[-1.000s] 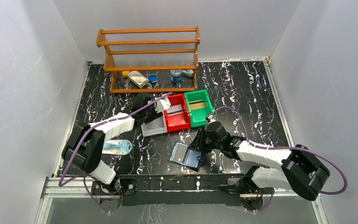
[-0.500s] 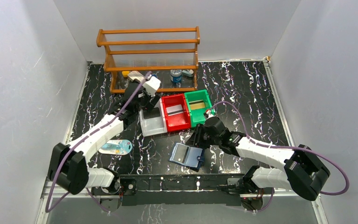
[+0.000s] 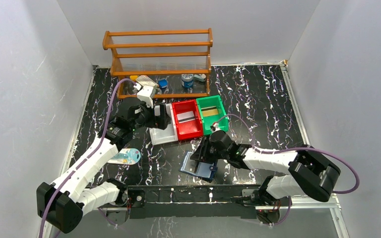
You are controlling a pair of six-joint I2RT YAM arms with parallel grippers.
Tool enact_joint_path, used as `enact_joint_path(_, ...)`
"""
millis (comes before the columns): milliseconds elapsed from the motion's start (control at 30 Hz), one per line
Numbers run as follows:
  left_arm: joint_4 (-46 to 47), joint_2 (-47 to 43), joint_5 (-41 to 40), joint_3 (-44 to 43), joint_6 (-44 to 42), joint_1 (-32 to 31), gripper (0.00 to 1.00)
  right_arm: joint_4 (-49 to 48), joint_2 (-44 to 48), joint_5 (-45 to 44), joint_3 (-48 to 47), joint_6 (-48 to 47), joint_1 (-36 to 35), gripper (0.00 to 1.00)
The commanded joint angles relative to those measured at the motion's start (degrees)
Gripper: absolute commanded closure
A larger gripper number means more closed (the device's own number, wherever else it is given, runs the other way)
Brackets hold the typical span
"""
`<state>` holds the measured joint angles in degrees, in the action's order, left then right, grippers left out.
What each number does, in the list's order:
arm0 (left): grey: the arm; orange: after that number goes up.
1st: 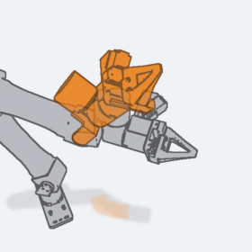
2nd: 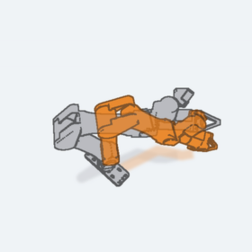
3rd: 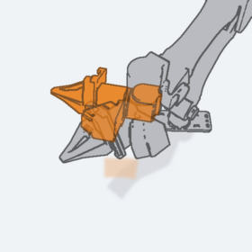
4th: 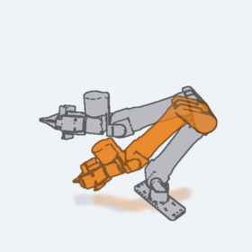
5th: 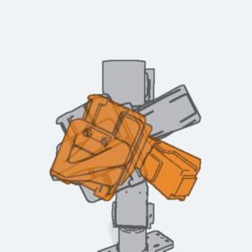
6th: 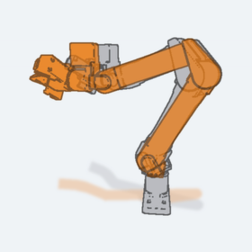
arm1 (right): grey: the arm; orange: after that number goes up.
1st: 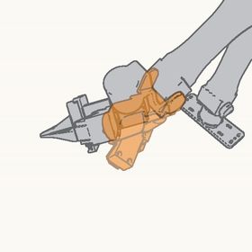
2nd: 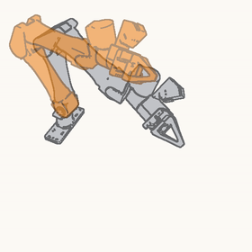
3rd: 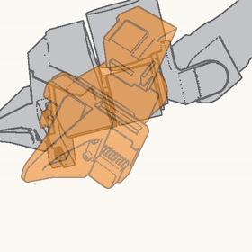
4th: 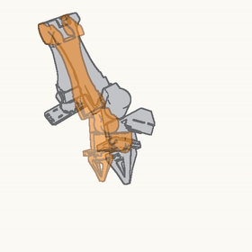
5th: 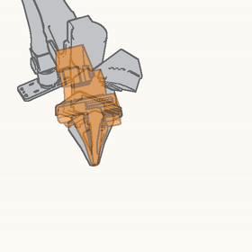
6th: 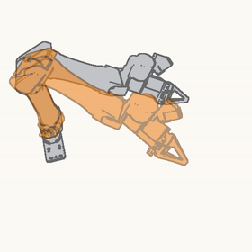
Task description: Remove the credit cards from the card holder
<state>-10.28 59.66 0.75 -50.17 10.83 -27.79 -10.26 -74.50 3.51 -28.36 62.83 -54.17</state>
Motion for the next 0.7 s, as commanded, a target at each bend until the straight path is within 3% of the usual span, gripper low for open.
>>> enact_joint_path(0,-3.48,-1.52,18.29,2.27,4.85,0.38,0.03,-7.84,-1.57,-2.27,2.99,5.98,-1.35,0.57)
enact_joint_path(233,0.75,2.06,35.5,7.55,12.62,-0.78,0.16,-8.8,-1.08,-5.91,6.9,11.06,-2.07,0.6)
enact_joint_path(433,1.14,5.09,31.12,8.15,11.59,-9.82,0.18,-9.38,1.55,-7.56,11.0,12.35,-2.07,0.6)
enact_joint_path(667,1.14,11.44,29.39,8.08,12.1,-14.05,0.26,-8.54,4.44,-8.09,12.2,11.77,-2.08,0.6)
